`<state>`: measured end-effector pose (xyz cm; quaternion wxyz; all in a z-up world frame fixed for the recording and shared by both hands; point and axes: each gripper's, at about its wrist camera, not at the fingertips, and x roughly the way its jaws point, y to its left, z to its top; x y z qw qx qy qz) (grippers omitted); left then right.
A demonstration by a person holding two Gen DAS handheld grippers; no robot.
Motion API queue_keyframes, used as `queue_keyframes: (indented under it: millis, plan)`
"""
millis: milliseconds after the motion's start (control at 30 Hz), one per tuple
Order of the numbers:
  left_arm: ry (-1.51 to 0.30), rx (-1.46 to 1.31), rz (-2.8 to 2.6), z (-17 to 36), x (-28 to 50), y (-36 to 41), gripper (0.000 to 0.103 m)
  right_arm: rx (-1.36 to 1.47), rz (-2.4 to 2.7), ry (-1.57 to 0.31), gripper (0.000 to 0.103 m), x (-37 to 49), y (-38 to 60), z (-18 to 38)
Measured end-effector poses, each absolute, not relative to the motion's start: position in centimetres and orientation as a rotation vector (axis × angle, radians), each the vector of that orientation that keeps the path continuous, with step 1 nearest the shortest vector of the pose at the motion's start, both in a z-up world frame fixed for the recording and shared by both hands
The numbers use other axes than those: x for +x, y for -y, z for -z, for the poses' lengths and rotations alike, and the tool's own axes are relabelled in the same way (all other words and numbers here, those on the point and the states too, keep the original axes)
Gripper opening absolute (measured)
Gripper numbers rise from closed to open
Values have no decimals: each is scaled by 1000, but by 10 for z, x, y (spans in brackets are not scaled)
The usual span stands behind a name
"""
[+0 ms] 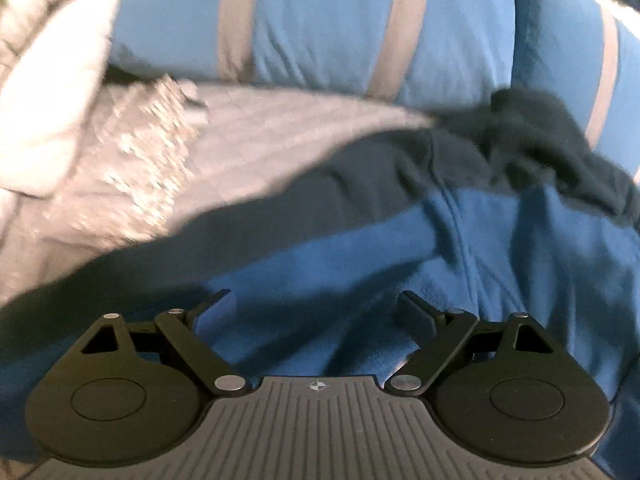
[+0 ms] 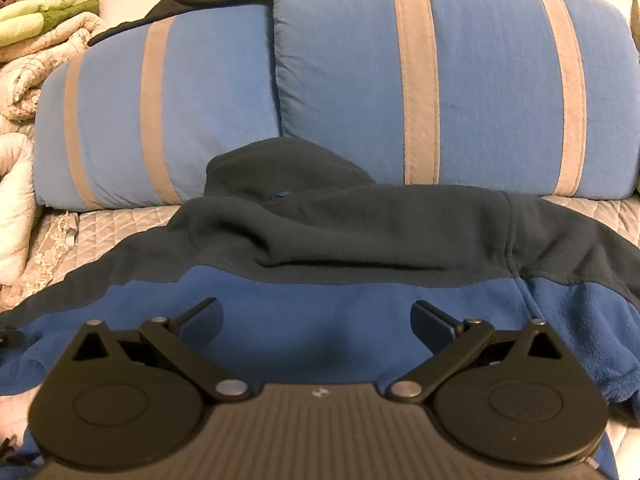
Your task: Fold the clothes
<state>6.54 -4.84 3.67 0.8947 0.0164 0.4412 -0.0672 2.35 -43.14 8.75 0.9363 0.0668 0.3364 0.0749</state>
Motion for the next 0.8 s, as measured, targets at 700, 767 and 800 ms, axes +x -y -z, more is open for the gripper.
queue_keyframes:
  millis: [700,767,800]
  plan:
    - [-685,7,164,-162,40,13,90,204,-102,-550,103,21,467,-135]
    - [-612,-5,160,-192,36,10,90,209,-91,-513,103,21,481,-158]
    - [-575,-10,158,-208,34,8,90,211,-85,-494,103,21,488,-170]
